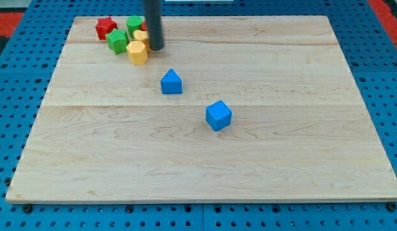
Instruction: Drag the triangle towards the top right side of the board
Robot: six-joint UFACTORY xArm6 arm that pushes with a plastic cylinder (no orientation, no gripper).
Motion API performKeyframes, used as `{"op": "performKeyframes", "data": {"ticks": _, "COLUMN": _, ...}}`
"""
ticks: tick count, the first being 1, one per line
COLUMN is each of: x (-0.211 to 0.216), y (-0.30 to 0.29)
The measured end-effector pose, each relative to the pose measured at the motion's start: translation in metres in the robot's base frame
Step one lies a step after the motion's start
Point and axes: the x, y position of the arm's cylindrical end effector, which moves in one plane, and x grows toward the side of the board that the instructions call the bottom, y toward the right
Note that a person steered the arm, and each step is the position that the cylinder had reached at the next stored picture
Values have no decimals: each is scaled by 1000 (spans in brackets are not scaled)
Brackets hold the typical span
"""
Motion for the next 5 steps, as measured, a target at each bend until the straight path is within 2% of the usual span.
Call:
{"op": "performKeyframes", "data": {"ticks": 1, "x": 73, "y": -3}}
{"op": "performKeyframes", "data": {"ticks": 2, "x": 129, "y": 19}}
{"op": "performKeyframes", "data": {"ticks": 3, "x": 138, "y": 76}}
{"op": "performKeyframes", "data": {"ticks": 4, "x": 88, "y": 94}}
{"op": "performKeyframes", "data": {"ticks": 5, "x": 149, "y": 92}}
